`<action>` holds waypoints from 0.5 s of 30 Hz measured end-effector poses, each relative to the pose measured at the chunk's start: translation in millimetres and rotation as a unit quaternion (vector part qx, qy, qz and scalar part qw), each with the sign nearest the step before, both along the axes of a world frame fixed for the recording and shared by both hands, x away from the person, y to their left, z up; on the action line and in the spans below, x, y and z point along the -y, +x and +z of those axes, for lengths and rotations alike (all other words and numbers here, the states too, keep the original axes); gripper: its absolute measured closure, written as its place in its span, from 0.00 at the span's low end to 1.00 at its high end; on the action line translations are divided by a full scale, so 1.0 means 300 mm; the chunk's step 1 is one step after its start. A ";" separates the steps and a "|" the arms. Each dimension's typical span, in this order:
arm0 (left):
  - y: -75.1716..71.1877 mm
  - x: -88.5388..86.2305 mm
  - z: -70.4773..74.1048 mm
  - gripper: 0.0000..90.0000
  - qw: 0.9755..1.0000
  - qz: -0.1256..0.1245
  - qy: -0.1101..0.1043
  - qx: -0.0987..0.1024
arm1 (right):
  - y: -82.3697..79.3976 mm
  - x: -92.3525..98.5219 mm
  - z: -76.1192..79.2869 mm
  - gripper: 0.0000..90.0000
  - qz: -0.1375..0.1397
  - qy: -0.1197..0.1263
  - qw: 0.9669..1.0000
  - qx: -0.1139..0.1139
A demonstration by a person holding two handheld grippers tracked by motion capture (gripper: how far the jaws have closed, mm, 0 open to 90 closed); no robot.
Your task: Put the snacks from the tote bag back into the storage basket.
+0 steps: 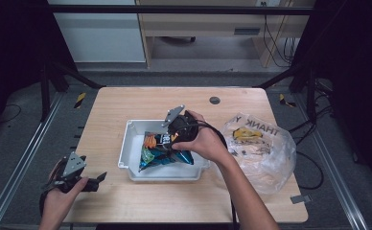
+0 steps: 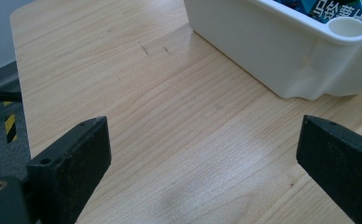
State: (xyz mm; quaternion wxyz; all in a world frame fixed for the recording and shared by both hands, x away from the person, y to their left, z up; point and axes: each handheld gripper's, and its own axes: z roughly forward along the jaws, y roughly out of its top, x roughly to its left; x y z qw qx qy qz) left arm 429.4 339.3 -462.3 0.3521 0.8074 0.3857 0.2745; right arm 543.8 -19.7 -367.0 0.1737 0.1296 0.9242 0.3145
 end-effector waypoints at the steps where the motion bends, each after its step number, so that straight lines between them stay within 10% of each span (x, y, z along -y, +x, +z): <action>1: 0.000 0.000 0.000 0.03 1.000 0.000 -0.001 0.000 | -0.003 0.001 0.006 0.12 -0.002 0.002 1.000 -0.001; 15: -0.002 -0.005 0.001 0.03 1.000 0.004 -0.006 0.001 | -0.039 0.058 0.084 0.10 -0.046 0.043 0.998 0.008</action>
